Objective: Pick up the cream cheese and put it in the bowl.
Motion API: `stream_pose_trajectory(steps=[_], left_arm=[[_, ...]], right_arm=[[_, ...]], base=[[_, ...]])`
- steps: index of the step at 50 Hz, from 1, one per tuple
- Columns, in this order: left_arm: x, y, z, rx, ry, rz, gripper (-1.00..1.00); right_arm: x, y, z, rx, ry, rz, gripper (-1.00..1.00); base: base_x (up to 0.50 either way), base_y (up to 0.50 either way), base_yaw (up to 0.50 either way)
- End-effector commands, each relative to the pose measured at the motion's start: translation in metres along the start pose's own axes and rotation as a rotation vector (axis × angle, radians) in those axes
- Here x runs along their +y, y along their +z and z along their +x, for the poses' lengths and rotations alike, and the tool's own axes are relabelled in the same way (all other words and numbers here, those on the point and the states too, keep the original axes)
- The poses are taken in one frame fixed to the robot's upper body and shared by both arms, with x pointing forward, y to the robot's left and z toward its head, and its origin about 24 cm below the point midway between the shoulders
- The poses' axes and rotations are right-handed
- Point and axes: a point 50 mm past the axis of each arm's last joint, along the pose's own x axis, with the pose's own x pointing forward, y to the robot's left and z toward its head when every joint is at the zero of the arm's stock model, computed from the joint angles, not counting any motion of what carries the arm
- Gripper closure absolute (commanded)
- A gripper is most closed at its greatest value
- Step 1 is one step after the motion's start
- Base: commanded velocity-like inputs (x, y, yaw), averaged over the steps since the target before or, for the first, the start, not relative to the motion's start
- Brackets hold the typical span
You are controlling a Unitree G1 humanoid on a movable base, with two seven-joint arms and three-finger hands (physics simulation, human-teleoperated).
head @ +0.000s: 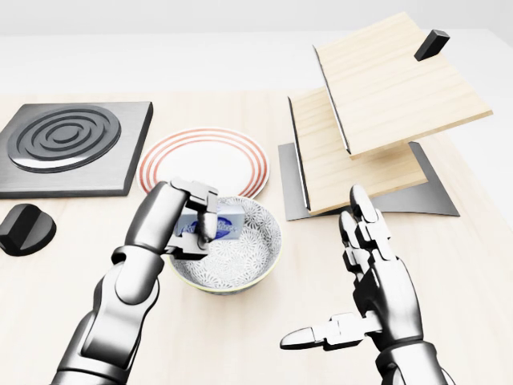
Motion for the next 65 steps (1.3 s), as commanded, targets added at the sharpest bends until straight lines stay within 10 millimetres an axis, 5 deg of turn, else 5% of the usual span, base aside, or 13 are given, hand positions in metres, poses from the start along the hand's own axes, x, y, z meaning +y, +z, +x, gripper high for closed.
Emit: stream_pose_trajectory(steps=[1,53,54,56,57,58,65], left_arm=[[-0.004,0.012,0.001,-0.043,0.009,0.116,1.00],[-0.013,0.006,0.003,-0.016,-0.049,0.197,1.00],[-0.012,0.006,0.003,-0.016,-0.043,0.200,0.37],[-0.011,0.007,0.004,-0.016,-0.035,0.202,-0.16],[-0.012,0.006,0.004,-0.014,-0.035,0.204,-0.88],[-0.011,0.006,0.004,-0.015,-0.033,0.203,-1.00],[-0.008,0.011,0.006,-0.030,-0.011,0.203,-1.00]], right_arm=[[-0.001,-0.001,0.000,0.002,-0.002,0.002,-1.00],[0.000,-0.003,-0.001,-0.003,0.002,0.010,-1.00],[0.000,-0.003,-0.001,-0.002,0.001,0.011,-1.00],[0.000,-0.003,0.000,-0.002,0.002,0.011,-1.00],[0.001,-0.003,0.000,-0.002,0.002,0.011,-1.00],[0.001,-0.004,-0.001,-0.001,0.003,0.010,-1.00],[0.001,-0.004,0.000,0.000,0.002,0.009,-1.00]], base=[[0.00,0.00,0.00],[0.00,0.00,0.00],[0.00,0.00,0.00],[0.00,0.00,0.00],[0.00,0.00,0.00],[0.00,0.00,0.00],[0.00,0.00,0.00]])
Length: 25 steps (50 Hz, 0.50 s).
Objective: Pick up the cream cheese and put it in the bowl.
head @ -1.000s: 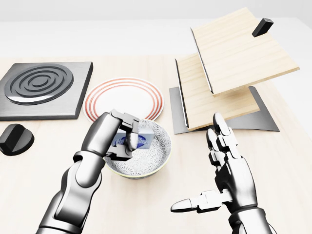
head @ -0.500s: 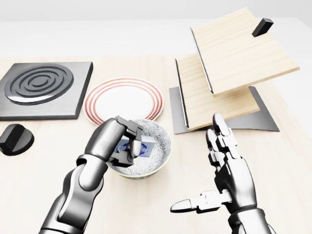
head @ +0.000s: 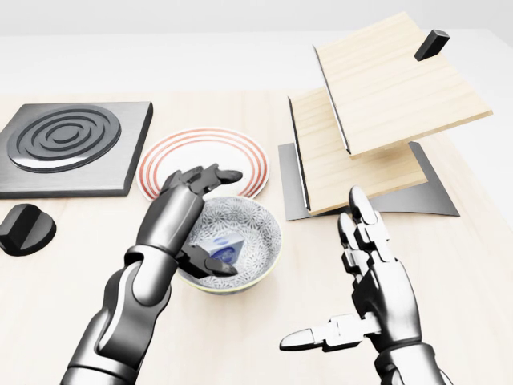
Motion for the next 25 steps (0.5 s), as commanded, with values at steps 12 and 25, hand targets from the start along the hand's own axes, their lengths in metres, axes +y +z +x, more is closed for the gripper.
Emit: stream_pose_trajectory(steps=[12,25], left_arm=[[0.060,0.067,-0.006,-0.243,0.122,-0.080,-1.00],[0.150,0.190,-0.105,-0.899,0.305,0.045,-1.00]], right_arm=[[0.000,-0.005,0.002,0.012,0.002,-0.003,-1.00],[0.001,0.001,0.000,-0.001,0.005,-0.004,-1.00]], base=[[0.00,0.00,0.00],[0.00,0.00,0.00]])
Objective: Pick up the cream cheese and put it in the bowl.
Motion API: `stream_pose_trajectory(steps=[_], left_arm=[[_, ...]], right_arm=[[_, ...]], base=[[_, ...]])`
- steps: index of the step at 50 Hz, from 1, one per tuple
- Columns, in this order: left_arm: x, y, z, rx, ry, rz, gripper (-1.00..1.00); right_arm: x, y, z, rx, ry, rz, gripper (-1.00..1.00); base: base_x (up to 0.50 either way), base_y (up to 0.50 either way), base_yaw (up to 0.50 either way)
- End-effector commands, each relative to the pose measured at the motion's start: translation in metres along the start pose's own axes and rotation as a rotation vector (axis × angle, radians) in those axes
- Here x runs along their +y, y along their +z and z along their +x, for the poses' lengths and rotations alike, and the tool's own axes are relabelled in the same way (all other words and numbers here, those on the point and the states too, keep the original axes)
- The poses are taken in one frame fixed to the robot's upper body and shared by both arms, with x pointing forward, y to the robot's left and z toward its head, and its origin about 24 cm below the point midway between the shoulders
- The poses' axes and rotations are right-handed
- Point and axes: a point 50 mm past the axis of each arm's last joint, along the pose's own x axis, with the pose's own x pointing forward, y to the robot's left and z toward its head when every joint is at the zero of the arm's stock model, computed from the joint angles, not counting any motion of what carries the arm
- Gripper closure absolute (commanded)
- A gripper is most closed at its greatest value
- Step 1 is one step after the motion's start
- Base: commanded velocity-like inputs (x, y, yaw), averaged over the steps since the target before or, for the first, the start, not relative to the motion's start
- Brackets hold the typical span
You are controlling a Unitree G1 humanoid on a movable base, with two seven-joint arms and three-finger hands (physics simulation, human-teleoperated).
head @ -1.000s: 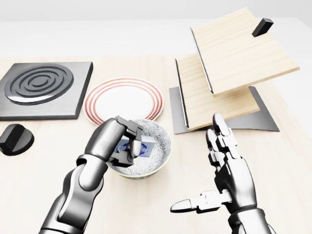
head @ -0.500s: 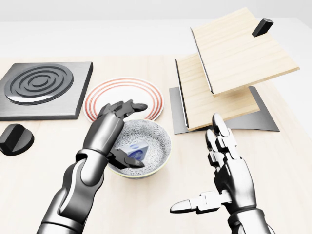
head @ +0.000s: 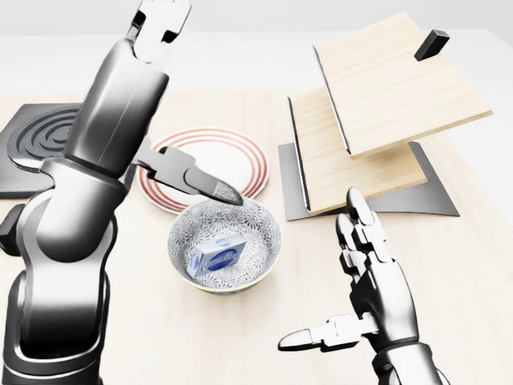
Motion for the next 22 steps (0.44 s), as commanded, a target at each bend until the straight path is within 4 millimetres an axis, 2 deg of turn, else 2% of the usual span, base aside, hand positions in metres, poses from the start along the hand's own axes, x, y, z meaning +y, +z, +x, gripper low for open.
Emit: stream_pose_trajectory(steps=[1,3,6,11,14,18,20,22], left_arm=[[0.045,0.094,-0.034,-0.445,0.062,0.073,-1.00],[0.043,0.094,-0.043,-0.445,0.064,0.055,-1.00],[0.034,0.073,-0.057,-0.348,0.055,-0.025,-1.00],[0.009,0.019,-0.080,-0.078,0.015,-0.203,-1.00],[-0.012,-0.013,-0.103,0.112,-0.006,-0.300,-1.00],[-0.027,-0.033,-0.127,0.255,-0.013,-0.389,-1.00],[-0.042,-0.047,-0.145,0.364,-0.036,-0.447,-1.00],[-0.052,-0.054,-0.154,0.402,-0.042,-0.463,-1.00]], right_arm=[[0.000,0.005,-0.002,-0.007,0.001,-0.001,-1.00],[-0.001,0.007,-0.002,-0.011,-0.001,-0.001,-1.00],[-0.002,0.012,-0.003,-0.022,-0.006,-0.002,-1.00],[-0.004,0.025,-0.006,-0.055,-0.025,-0.010,-1.00],[-0.002,0.039,-0.011,-0.091,-0.031,-0.022,-1.00],[0.000,0.055,-0.017,-0.131,-0.043,-0.025,-1.00],[0.000,0.057,-0.018,-0.137,-0.045,-0.023,-1.00],[0.002,0.056,-0.018,-0.137,-0.044,-0.021,-1.00]], base=[[0.00,0.00,0.00],[0.00,0.00,0.00],[0.00,0.00,0.00],[0.00,0.00,0.00],[0.00,0.00,0.00],[0.00,0.00,0.00],[0.00,0.00,0.00],[0.00,0.00,0.00]])
